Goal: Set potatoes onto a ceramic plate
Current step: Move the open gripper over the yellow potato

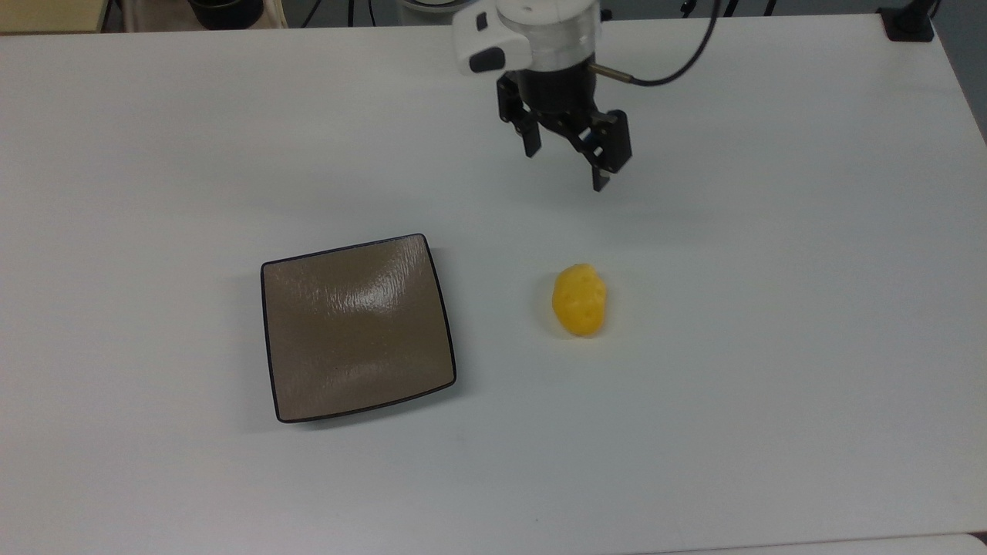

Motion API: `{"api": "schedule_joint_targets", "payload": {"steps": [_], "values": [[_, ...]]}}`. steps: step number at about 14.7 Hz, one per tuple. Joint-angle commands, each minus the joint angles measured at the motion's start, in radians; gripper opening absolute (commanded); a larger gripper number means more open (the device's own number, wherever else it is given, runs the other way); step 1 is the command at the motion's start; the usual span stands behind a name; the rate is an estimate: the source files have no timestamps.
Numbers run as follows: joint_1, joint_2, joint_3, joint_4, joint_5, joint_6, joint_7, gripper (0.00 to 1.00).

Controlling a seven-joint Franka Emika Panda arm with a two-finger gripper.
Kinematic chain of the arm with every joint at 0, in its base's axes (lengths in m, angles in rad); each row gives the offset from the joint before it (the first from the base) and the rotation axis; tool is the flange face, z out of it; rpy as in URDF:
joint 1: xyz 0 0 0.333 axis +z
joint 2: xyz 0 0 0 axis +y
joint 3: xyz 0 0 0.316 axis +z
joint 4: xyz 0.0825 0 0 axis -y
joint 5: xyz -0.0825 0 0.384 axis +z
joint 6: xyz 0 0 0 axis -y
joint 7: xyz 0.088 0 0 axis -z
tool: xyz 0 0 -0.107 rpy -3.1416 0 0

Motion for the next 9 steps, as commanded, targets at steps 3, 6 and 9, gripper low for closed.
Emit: {"api": "schedule_joint_targets", "payload": {"steps": [3, 6, 9], "values": [[0.039, 0.156, -0.002, 0.131, -0.163, 0.122, 0.03, 1.0], [0.043, 0.191, -0.002, 0.15, -0.208, 0.157, -0.037, 1.0], [0.045, 0.223, -0.002, 0.164, -0.205, 0.149, -0.243, 1.0]]}}
